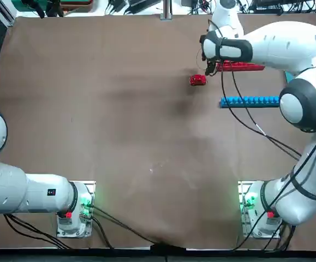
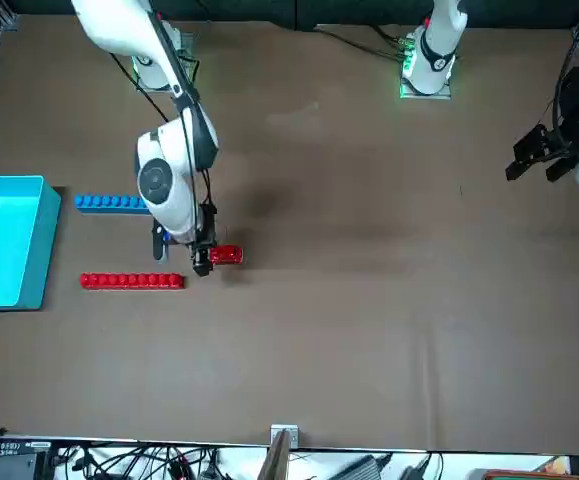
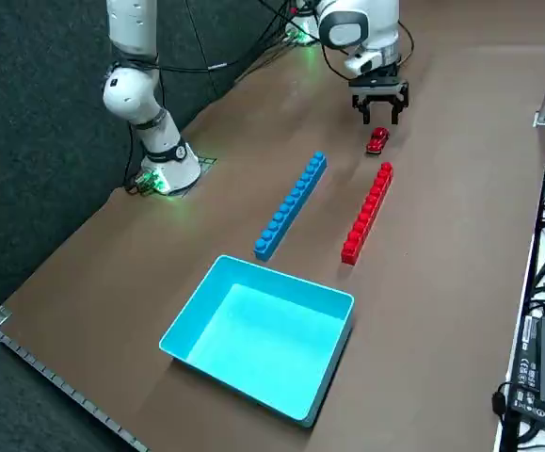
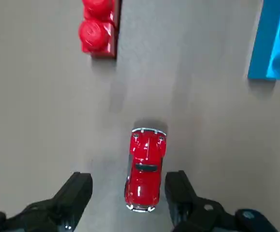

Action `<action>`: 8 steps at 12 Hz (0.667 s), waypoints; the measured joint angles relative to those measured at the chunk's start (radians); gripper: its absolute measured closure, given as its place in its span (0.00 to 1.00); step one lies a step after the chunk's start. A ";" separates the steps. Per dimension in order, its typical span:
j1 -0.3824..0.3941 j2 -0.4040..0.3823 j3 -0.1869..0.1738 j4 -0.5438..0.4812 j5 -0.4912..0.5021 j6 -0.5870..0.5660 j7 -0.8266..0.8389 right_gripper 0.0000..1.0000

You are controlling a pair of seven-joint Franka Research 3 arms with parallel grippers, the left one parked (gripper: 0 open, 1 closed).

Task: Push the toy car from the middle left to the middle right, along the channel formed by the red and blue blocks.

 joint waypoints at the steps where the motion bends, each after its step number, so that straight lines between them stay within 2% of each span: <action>1: 0.011 0.026 0.000 0.003 0.000 0.016 0.027 0.08; 7: 0.027 0.072 0.000 0.017 0.000 0.044 0.051 0.14; 8: 0.029 0.078 0.000 0.017 0.000 0.046 0.052 0.17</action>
